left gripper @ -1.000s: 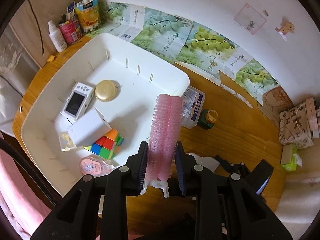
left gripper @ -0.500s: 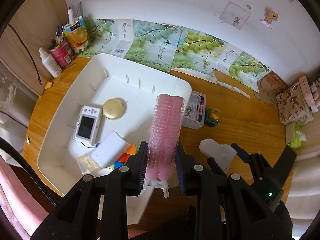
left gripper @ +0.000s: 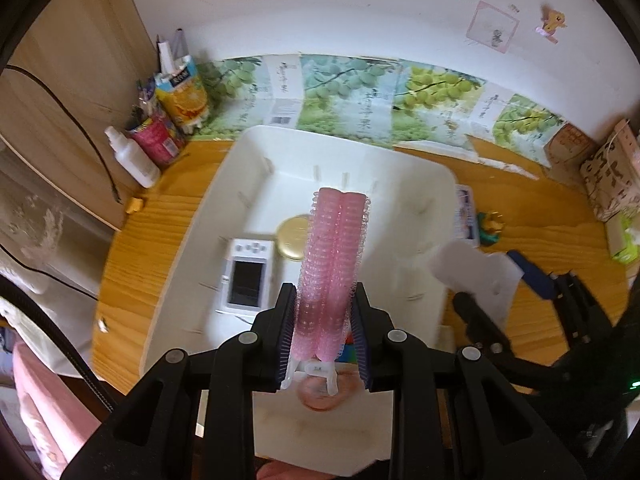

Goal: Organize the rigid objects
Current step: 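Carry the pink roller and white scraper with both grippers over the tray, then open the left gripper releasing the roller while the right releases the scraper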

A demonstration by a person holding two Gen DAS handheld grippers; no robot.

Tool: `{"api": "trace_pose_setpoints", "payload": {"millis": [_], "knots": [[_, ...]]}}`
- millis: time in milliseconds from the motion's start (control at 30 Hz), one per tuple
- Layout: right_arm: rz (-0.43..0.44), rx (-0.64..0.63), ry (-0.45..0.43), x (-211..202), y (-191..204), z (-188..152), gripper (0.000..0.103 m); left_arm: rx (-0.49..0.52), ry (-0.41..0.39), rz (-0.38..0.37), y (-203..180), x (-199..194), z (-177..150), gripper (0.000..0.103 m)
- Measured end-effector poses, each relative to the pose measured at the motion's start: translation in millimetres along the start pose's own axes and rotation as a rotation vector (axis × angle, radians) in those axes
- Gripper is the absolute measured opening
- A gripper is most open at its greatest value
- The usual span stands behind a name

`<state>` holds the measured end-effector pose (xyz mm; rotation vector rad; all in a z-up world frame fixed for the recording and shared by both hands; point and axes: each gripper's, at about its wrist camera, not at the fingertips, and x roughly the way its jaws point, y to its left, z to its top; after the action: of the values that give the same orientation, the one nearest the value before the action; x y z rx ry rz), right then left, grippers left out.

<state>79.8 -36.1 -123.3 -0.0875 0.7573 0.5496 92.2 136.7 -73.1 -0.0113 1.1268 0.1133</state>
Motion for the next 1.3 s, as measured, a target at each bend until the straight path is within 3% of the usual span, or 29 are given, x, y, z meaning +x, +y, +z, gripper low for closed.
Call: {"api": "trace_pose_setpoints", "payload": {"millis": [267,433,500,567,633,1000,1300], "knots": [[0.004,-0.015,-0.039,13,34,7,0.067,0.069,-0.044,0.115,26,9,-11,0.030],[0.015,-0.014,-0.042,21,48,10,0.067,0.078,-0.040,0.143,36,15,-15,0.032],[0.015,-0.010,-0.048,20,50,10,0.073,0.070,-0.039,0.149,40,16,-15,0.040],[0.008,-0.004,-0.076,15,50,10,0.080,0.063,-0.042,0.153,43,17,-16,0.061],[-0.002,0.004,-0.095,11,49,10,0.080,0.053,-0.046,0.149,45,17,-16,0.070],[-0.083,0.037,-0.096,-15,32,-7,0.081,0.074,-0.052,0.089,27,16,-25,0.072],[-0.124,0.078,-0.060,-37,7,-48,0.081,0.081,-0.100,0.041,1,7,-33,0.072]]}}
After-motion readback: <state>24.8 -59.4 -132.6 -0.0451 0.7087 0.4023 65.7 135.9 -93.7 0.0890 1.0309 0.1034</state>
